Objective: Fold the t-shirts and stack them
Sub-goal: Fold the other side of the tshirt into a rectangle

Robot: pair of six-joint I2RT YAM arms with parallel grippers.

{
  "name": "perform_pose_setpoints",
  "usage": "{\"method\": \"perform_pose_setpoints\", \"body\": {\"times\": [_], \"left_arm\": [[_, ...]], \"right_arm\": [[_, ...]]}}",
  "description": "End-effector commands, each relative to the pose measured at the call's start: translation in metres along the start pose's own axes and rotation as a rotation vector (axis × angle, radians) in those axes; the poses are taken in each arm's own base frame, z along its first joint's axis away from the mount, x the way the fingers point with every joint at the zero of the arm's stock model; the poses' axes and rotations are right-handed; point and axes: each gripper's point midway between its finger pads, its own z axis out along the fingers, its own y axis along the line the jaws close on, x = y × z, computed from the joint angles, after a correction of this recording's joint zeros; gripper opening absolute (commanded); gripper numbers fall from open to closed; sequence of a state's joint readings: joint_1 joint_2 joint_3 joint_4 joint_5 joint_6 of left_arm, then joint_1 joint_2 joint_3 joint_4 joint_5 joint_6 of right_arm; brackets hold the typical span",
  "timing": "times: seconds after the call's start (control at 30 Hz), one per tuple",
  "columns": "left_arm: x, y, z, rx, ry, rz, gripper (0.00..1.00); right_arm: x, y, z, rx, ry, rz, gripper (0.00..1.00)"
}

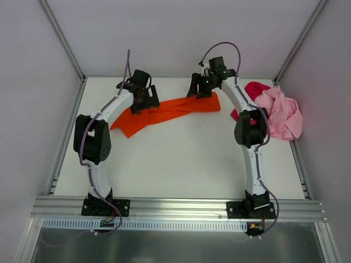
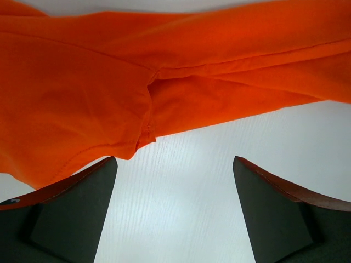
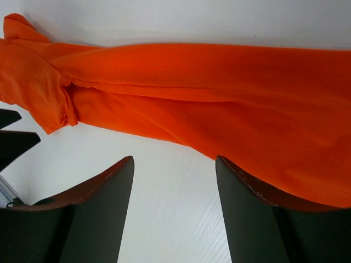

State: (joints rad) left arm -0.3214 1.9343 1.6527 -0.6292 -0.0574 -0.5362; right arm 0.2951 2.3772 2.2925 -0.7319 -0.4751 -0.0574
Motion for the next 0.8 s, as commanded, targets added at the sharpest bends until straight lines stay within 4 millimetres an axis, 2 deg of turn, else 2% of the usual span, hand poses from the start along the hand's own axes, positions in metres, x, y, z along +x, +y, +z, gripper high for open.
{"method": "perform_pose_setpoints", "body": {"times": [0.0,0.13,0.4,0.6,0.77], "left_arm": [[0.005,0.002,-0.005,0.011,0.019,-0.011,0.88],[0.023,0.009,-0.001,-0.011,0.070,-0.015,0.87],[0.058,0.026,-0.008,-0.061,0.113,0.005,0.86],[0.075,0.041,-0.003,-0.119,0.149,0.010,0.86],[0.081,0.047,-0.005,-0.155,0.178,-0.007,0.86]], "right_arm": [[-0.011,0.010,0.001,-0.073,-0.022,0.041,0.65],[-0.019,-0.003,0.009,-0.017,-0.052,0.032,0.65],[-0.032,-0.021,0.014,0.041,-0.110,-0.003,0.66],[-0.055,-0.035,0.012,0.097,-0.198,-0.013,0.67],[-0.043,-0.060,0.024,0.141,-0.155,0.044,0.68]]}}
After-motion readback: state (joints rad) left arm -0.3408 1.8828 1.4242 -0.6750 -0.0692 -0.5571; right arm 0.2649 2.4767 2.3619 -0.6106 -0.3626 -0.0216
